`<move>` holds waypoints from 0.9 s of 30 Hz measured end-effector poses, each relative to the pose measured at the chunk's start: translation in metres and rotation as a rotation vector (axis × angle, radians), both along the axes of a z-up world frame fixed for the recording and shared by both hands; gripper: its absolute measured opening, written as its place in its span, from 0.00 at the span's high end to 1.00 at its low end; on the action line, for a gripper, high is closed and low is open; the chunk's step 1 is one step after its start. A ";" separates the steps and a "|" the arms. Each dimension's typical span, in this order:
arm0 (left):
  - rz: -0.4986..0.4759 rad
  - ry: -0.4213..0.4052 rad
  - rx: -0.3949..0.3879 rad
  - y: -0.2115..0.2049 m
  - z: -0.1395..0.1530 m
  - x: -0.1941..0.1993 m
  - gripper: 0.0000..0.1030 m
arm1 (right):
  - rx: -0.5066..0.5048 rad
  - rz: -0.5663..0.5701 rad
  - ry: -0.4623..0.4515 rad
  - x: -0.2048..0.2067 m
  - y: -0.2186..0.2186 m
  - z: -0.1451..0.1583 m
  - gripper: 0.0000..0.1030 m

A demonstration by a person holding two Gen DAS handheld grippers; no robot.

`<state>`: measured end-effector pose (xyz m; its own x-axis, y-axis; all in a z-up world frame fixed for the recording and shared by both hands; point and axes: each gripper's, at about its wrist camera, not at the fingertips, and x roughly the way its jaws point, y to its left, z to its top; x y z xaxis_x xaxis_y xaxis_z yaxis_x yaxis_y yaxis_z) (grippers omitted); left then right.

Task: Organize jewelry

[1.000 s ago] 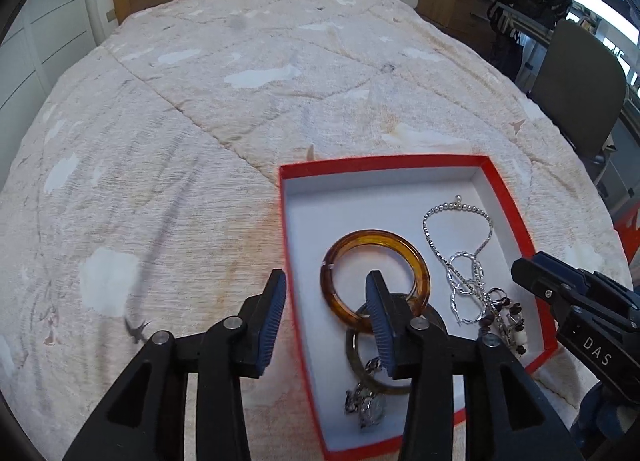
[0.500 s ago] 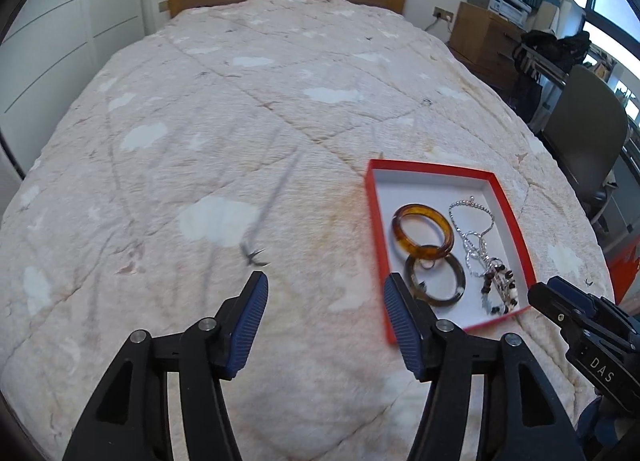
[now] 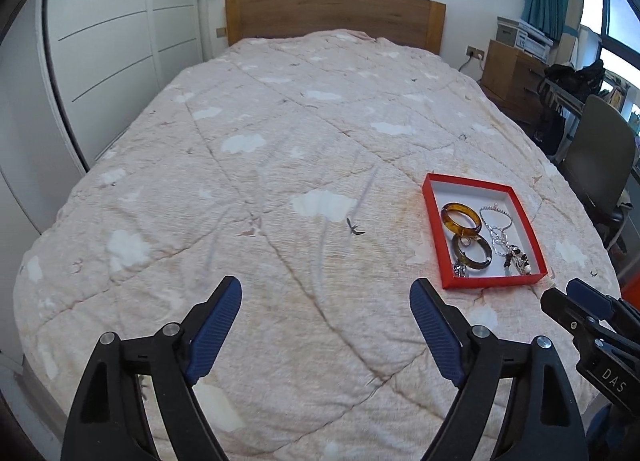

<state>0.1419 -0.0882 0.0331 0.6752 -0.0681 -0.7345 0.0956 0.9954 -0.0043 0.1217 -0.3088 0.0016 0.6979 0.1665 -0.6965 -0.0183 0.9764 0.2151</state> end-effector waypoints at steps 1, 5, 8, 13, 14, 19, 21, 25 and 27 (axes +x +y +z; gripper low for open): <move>0.003 -0.010 0.003 0.002 0.003 -0.005 0.16 | -0.002 0.002 -0.008 -0.004 0.003 0.003 0.48; 0.021 -0.047 0.006 0.016 0.015 -0.026 0.16 | -0.009 -0.003 -0.038 -0.021 0.014 0.014 0.46; 0.031 -0.074 0.021 0.023 0.021 -0.041 0.15 | -0.014 -0.015 -0.056 -0.033 0.019 0.020 0.46; 0.037 -0.117 0.028 0.034 0.029 -0.066 0.13 | -0.022 -0.030 -0.067 -0.050 0.026 0.023 0.45; 0.040 -0.126 0.030 0.035 0.031 -0.071 0.12 | -0.028 -0.030 -0.070 -0.053 0.027 0.023 0.45; 0.040 -0.158 0.023 0.043 0.037 -0.086 0.10 | -0.060 -0.017 -0.082 -0.067 0.037 0.025 0.45; 0.043 -0.164 0.019 0.045 0.038 -0.090 0.10 | -0.071 -0.012 -0.089 -0.072 0.040 0.027 0.45; 0.044 -0.167 0.010 0.050 0.038 -0.096 0.09 | -0.090 -0.013 -0.111 -0.080 0.041 0.031 0.45; 0.040 -0.169 0.009 0.051 0.038 -0.099 0.09 | -0.090 -0.017 -0.115 -0.083 0.039 0.032 0.45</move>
